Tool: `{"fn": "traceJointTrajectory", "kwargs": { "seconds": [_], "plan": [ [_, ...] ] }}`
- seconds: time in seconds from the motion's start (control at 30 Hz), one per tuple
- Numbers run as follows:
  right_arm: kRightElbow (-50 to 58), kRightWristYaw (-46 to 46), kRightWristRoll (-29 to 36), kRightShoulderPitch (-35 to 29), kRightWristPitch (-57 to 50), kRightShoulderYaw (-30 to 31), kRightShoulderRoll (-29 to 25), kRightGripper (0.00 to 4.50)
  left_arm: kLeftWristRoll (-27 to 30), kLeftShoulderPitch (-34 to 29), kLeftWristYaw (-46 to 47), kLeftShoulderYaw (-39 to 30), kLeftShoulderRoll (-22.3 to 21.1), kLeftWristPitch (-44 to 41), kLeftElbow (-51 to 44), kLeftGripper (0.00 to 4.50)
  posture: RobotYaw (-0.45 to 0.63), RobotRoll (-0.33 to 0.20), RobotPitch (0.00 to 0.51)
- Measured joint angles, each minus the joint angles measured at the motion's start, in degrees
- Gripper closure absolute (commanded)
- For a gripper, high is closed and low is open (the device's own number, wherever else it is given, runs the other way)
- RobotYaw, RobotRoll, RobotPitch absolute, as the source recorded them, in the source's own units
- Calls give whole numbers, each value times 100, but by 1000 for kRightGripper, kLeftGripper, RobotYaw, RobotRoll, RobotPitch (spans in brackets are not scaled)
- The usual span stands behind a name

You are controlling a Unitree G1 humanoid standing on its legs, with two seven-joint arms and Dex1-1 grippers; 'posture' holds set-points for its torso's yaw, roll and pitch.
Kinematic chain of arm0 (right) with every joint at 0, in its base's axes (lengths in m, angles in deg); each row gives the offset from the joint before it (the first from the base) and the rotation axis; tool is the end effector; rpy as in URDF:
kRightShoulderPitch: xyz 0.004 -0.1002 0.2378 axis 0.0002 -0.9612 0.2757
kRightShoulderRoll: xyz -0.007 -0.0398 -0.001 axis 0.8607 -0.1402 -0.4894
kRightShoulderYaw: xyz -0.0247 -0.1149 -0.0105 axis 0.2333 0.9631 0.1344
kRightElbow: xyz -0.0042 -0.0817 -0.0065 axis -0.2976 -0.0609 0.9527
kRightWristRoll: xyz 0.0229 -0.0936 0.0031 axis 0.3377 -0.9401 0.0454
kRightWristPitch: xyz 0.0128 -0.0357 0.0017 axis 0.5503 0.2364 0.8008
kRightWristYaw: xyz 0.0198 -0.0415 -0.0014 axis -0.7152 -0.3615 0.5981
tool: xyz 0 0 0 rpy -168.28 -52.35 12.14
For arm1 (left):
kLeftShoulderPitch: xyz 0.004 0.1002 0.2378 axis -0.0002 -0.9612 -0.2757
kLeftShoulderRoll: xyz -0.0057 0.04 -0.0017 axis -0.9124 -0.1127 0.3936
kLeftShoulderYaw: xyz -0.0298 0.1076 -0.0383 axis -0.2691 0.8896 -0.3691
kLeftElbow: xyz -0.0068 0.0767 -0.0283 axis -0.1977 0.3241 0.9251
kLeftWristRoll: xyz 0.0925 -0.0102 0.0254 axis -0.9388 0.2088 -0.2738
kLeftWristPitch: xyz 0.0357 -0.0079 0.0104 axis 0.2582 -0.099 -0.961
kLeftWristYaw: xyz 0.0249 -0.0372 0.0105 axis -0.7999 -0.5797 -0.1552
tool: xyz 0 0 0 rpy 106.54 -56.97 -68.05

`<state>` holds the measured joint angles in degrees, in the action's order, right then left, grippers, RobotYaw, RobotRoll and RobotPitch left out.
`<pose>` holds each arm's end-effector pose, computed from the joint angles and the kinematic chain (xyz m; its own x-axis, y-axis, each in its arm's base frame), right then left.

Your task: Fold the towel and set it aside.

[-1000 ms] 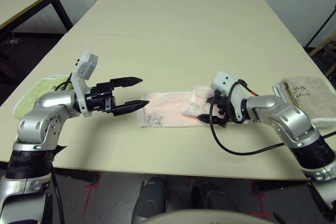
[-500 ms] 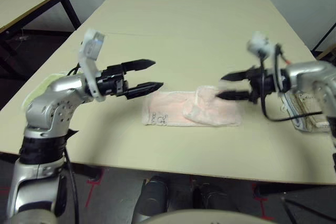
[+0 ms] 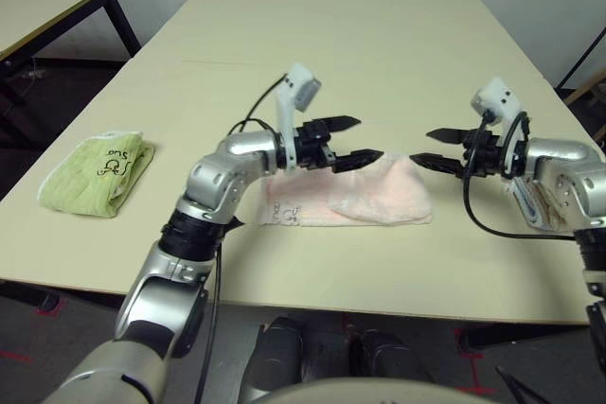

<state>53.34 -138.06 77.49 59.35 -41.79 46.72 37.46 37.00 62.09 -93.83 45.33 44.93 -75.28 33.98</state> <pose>0.2785 -0.2600 0.1657 0.5794 0.7473 -0.3253 -0.8032 0.5914 -0.0719 0.3003 0.1292 0.1538 0.3126 -0.9376 -0.1521 0.9495 0.3128 0.0238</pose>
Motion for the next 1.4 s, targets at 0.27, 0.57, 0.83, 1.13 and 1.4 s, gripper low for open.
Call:
{"fn": "traceJointTrajectory", "kwargs": {
  "seconds": [0.27, 0.57, 0.83, 1.13, 1.4],
  "plan": [
    [-14, 268, -196, -195, 228, 55, 599, 4500, -484, -131, -368, 510, 111, 377, 255, 4474, 139, 0, 103],
    [-344, 434, -463, -196, 466, 502, 1251, 4500, -1204, -227, -552, 1084, 201, 680, 920, 4474, 140, 0, 99],
    [-1960, 618, -1045, -181, 1647, 667, 1649, 4500, -1445, -560, -600, 1082, 12, 649, 1041, 4474, 162, 0, 96],
    [-1326, -32, -491, -170, 1533, 321, 1464, 3172, -130, -974, 188, -635, 276, -1270, -599, 3553, 209, 0, 97],
    [-975, -1479, 182, 178, 1560, -177, 633, 117, 1796, -1549, 1546, -3479, 201, -4596, -3071, 712, 283, 0, 96]
  ]
}}
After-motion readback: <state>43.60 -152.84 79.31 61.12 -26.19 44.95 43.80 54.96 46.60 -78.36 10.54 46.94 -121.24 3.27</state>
